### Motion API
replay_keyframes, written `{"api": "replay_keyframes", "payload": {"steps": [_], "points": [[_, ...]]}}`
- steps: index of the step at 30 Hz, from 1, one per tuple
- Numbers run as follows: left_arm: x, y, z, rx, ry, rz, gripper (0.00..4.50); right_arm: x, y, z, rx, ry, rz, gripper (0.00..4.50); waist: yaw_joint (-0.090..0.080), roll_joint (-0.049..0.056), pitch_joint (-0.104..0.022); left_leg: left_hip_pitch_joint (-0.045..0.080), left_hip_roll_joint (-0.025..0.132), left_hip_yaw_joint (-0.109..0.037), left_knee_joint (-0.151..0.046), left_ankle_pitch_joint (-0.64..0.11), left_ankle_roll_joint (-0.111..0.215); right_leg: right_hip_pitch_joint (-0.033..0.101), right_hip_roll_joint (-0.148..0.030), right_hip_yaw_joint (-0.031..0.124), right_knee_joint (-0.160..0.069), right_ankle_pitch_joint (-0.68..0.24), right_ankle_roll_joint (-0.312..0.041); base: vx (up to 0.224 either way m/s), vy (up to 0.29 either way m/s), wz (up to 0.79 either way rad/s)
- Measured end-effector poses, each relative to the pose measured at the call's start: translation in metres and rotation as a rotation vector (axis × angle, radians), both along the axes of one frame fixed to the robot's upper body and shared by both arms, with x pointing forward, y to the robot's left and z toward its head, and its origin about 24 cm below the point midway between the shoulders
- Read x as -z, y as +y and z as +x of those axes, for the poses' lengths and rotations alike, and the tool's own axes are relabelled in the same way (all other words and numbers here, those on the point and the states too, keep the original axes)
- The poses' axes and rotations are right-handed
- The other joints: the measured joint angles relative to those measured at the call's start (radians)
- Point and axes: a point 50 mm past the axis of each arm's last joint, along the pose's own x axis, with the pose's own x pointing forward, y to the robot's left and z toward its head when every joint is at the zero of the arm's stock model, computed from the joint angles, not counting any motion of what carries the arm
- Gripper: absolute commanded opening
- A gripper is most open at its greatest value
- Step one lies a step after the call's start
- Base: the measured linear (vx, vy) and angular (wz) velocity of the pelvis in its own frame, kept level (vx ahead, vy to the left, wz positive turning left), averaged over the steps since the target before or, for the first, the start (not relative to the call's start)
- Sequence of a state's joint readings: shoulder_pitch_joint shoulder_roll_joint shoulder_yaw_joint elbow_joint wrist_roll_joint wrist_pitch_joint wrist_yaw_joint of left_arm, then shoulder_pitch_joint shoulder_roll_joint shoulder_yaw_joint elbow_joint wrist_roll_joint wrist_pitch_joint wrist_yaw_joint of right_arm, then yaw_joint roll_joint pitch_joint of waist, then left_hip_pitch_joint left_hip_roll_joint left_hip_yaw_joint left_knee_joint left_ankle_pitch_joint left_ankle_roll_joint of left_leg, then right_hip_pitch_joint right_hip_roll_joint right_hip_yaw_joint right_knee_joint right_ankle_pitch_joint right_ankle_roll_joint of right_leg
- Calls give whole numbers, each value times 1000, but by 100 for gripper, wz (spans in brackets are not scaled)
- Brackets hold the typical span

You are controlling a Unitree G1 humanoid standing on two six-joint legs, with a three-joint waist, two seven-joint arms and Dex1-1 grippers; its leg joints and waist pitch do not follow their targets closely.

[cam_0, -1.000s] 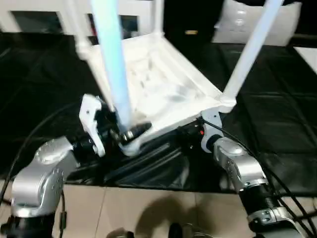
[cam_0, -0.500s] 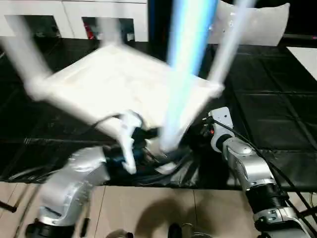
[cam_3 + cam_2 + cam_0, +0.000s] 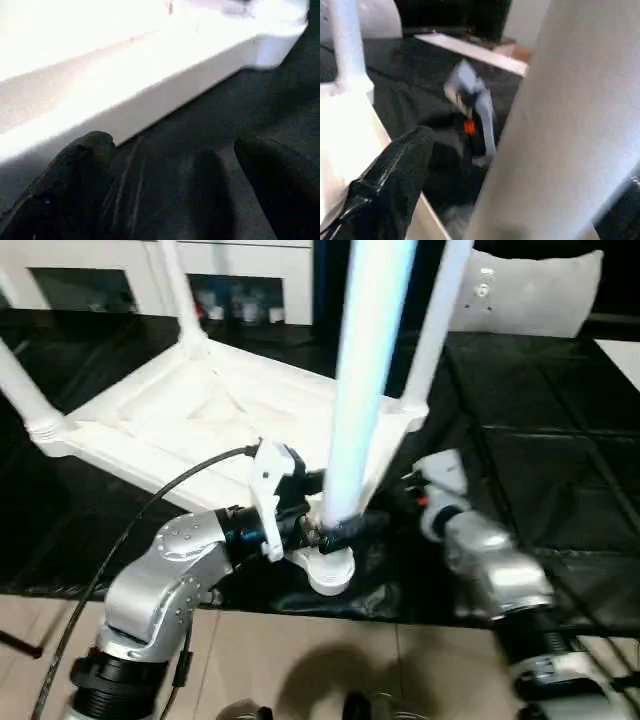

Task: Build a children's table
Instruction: Rotate table base

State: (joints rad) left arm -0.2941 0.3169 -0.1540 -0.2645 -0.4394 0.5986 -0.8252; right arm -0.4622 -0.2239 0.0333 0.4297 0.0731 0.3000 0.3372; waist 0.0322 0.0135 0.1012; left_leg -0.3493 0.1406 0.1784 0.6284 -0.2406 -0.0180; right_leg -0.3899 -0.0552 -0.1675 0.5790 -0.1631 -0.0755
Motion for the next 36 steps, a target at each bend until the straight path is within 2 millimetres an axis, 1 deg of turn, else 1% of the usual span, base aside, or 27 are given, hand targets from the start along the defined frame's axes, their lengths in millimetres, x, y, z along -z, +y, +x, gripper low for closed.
{"api": "replay_keyframes", "payload": {"steps": [1,3,6,7,9,11,12,13,14,15,16,19,22,24,27,30,31,36], "points": [[2,6,0,22,1,27,446,-5,-4,-2,-26,-18,1,450,5,4,-3,0,0,0,0,0,0,0,0,0,0,0,0,0,0,0],[5,18,2,26,10,70,446,-9,-12,-5,-49,-33,-1,450,10,8,-6,1,0,0,0,0,0,0,0,0,0,0,1,0,0,0],[7,29,3,53,11,104,446,-11,-19,-12,-103,-34,4,450,20,8,-7,1,0,0,0,2,2,1,0,0,0,0,1,0,0,0],[9,34,5,76,8,143,446,-12,-22,-17,-149,-32,1,450,22,9,-7,1,0,0,1,2,2,1,0,0,0,0,1,0,0,0],[13,50,8,90,14,221,420,-16,-27,-25,-228,-29,-10,450,27,9,-8,1,0,0,0,2,3,1,0,0,0,0,2,0,0,0],[17,67,14,111,4,329,412,-20,-34,-37,-335,-18,-39,450,30,8,-8,1,0,0,0,2,3,2,0,0,-1,1,3,0,0,0],[18,70,21,133,-17,389,409,-22,-38,-45,-393,-6,-60,450,36,8,-8,1,0,0,0,2,4,2,0,-1,-1,1,4,0,0,0],[19,76,26,143,-40,454,409,-25,-36,-51,-464,2,-71,450,37,7,-9,1,0,0,1,3,4,2,0,-1,-2,2,6,0,0,0],[20,77,28,155,-52,484,391,-26,-34,-54,-504,4,-66,450,38,7,-10,1,0,0,1,3,4,3,0,-1,-3,3,6,0,0,0],[21,74,33,186,-79,520,391,-28,-33,-60,-553,12,-65,450,41,7,-10,1,0,0,1,3,5,3,-1,-1,-3,3,6,0,0,0],[21,72,37,212,-102,557,380,-30,-27,-65,-619,14,-57,450,46,7,-10,1,0,0,1,3,5,3,-1,-1,-4,4,8,0,0,0],[25,69,41,264,-126,609,363,-35,-20,-73,-709,23,-28,450,47,2,-15,1,0,0,1,2,5,3,-1,-1,-4,4,8,0,0,0],[31,67,45,299,-129,645,333,-38,-20,-78,-746,37,-21,450,52,-1,-17,1,0,0,1,3,4,3,-1,-1,-4,4,8,0,0,0],[33,62,50,330,-143,660,328,-39,-19,-84,-787,58,1,450,58,-2,-18,1,0,-1,1,3,4,4,-1,-2,-4,4,8,0,0,0],[38,57,56,378,-162,685,295,-41,-17,-91,-836,85,27,450,62,-2,-19,1,0,-3,1,3,4,6,-2,-5,-8,5,10,0,0,0],[42,53,62,413,-180,702,291,-43,-16,-95,-868,102,36,450,62,-3,-20,1,0,-4,1,2,5,6,-2,-7,-12,7,13,0,0,0],[42,51,64,420,-186,703,263,-43,-15,-96,-873,107,41,450,62,-3,-21,0,0,-4,1,2,6,6,-2,-8,-14,7,13,0,0,0],[46,49,67,438,-189,713,246,-42,-16,-100,-880,127,49,450,61,-1,-23,-1,0,-4,1,0,9,6,-2,-8,-18,7,15,0,0,0]]}}
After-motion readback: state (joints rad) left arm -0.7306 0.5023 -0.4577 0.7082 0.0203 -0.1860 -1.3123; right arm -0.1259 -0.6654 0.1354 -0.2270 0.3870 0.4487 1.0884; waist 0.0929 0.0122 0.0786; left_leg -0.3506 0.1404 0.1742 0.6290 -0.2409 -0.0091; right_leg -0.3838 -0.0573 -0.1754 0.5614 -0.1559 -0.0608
